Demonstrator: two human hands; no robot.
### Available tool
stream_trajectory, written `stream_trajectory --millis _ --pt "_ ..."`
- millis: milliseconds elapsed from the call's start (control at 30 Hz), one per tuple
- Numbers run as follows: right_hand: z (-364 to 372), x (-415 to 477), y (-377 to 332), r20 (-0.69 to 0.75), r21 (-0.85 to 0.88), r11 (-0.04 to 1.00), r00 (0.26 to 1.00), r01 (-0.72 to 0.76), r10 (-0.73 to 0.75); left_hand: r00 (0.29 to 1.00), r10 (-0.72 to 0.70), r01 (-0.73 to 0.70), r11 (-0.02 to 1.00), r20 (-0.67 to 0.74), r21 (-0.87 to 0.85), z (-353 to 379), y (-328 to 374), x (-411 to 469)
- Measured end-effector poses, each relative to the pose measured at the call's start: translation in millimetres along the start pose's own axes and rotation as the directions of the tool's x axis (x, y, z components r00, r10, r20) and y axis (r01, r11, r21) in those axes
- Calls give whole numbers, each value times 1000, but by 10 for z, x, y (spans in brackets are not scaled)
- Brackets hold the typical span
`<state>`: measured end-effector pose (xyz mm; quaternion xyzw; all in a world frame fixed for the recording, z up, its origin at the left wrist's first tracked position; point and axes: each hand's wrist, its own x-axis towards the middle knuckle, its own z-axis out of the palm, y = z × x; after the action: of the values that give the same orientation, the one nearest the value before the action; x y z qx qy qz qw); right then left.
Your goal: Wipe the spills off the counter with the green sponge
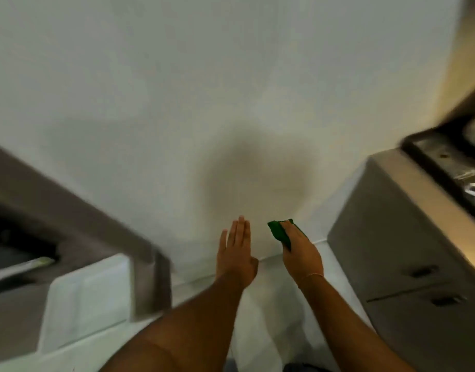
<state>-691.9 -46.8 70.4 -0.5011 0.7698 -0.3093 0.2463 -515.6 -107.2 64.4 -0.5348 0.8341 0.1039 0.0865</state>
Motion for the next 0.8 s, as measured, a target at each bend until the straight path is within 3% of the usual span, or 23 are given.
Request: stream_trajectory --millis 167,367,433,500,633,700,800 --pt "1290 -279 -1148 330 -17 990 936 138 -124 932 -356 347 930 -66 -119 155 -1599 -764" --pt "2655 -729 -2325 692 -47 903 666 426 -278 778 -612 569 782 -141 -255 372 -3039 -1631" --pt "3044 -865 -2657 744 -25 879 596 476 -302 723 -676 608 719 -139 -336 454 -3358 -1883" --pt "3369 -942 -2916 758 -27 863 573 504 -311 691 -716 631 663 -98 -402 520 -3577 -2078" --pt "3905 -957 -3205 715 -147 860 653 488 -248 675 -734 643 636 -78 -427 656 -3852 -2368" --pt "4116 -959 -3215 728 -186 846 648 500 -223 681 -728 638 643 -80 -424 759 -3910 -2534" --pt "4339 -968 -3138 842 -190 786 510 589 -178 672 -736 646 638 -86 -419 864 -4052 -2735"
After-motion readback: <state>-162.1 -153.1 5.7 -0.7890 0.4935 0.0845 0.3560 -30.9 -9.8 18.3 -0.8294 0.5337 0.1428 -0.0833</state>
